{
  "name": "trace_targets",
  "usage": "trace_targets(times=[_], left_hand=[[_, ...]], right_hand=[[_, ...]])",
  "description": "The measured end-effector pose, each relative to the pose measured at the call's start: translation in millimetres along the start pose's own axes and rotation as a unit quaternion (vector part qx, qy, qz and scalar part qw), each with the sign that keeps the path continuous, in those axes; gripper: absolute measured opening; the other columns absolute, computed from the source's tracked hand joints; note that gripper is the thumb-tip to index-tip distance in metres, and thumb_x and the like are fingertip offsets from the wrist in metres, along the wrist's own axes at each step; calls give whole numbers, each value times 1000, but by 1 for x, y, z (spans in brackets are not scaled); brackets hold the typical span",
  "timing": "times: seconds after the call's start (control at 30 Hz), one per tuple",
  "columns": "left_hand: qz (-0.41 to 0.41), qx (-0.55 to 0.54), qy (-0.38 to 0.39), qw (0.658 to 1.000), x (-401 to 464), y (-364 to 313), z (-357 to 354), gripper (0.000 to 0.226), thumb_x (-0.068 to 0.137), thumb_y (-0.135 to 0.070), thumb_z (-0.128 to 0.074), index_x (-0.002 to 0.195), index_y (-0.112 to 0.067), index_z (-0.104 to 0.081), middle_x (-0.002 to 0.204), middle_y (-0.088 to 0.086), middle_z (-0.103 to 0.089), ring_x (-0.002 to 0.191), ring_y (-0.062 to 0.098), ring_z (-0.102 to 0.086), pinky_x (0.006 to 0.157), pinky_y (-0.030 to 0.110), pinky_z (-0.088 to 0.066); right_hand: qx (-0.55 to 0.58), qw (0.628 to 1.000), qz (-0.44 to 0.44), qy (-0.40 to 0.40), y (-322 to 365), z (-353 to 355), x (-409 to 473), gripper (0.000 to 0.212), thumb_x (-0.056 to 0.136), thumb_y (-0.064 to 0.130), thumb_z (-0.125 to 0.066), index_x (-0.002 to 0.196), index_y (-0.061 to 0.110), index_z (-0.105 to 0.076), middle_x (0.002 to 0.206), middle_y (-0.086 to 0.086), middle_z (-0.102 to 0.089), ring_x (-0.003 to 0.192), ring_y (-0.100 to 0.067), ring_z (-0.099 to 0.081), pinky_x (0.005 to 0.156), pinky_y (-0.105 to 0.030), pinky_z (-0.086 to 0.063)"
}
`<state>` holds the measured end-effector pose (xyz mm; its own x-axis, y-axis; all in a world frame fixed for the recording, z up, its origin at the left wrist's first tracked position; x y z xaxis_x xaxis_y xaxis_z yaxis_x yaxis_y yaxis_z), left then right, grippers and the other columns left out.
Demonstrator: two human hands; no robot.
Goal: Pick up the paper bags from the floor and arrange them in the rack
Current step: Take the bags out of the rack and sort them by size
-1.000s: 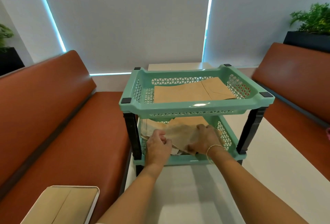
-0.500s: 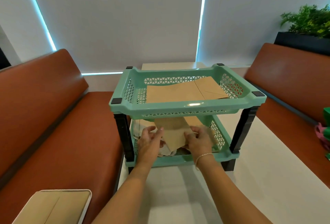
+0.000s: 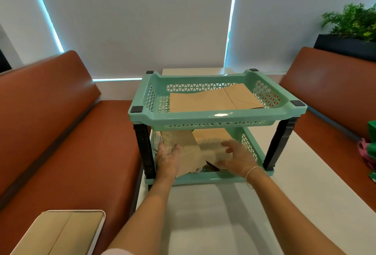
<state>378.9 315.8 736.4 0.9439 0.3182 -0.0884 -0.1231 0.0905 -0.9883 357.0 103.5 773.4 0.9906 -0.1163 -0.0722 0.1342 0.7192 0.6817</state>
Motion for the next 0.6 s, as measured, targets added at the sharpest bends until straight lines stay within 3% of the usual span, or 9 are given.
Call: trace_targets(times=[0.1,0.17,0.3,0.4,0.43,0.53,0.6], left_hand=[[-3,6,-3,1000,-1,-1,0,51,93,-25,-55,139,-11,-38,125,9,-56,106,24,-55,79,27,-40],[-1,5,-1,1000,-3,-3,0,47,94,-24,-55,137,-11,-40,121,10,-58,98,20,-54,76,27,-40],[-9,13,2,1000,-8,-7,0,44,95,-23,-53,136,-11,-40,118,8,-56,97,17,-49,78,26,-38],[-9,19,2,1000,-10,-9,1,50,95,-23,-52,141,-11,-35,128,8,-52,108,20,-49,84,26,-37],[-7,22,1,1000,-11,-10,2,51,95,-23,-52,142,-10,-35,130,9,-51,111,21,-49,86,27,-38],[-7,33,-1,999,-11,-11,2,45,95,-21,-52,136,-8,-40,122,9,-55,100,18,-50,80,27,-39],[-1,43,-1,999,-9,-9,2,44,95,-23,-52,135,-7,-41,121,9,-56,101,21,-52,80,27,-39]], right_hand=[[-101,984,-13,148,-16,-15,-5,47,80,28,-70,125,22,-57,123,4,-58,107,-12,-52,96,-22,-41],[-119,979,-1,167,-18,-16,-6,38,84,29,-66,122,23,-62,121,6,-60,102,-8,-52,91,-17,-40],[-154,981,24,111,-14,-7,-1,22,94,19,-52,106,20,-71,103,6,-65,92,-10,-54,77,-16,-37],[-166,985,31,37,-4,7,3,19,94,13,-46,85,17,-62,89,-2,-58,83,-16,-50,65,-18,-35],[-160,986,35,9,0,14,4,18,93,13,-45,83,17,-59,89,-5,-58,83,-19,-51,66,-20,-35],[-132,988,38,-74,14,36,5,24,93,15,-44,108,14,-63,106,-14,-64,99,-34,-57,82,-29,-44],[-119,984,42,-126,22,48,4,27,93,15,-45,114,11,-61,113,-18,-64,105,-40,-56,91,-39,-45]])
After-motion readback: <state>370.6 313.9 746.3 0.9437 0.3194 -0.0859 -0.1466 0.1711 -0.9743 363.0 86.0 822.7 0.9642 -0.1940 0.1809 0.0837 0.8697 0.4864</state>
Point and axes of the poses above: each hand's wrist, its own x-axis towards the middle knuckle, its own z-axis out of the back of the hand, y = z × x, the point moved 8 cm from there along x, towards the middle knuckle
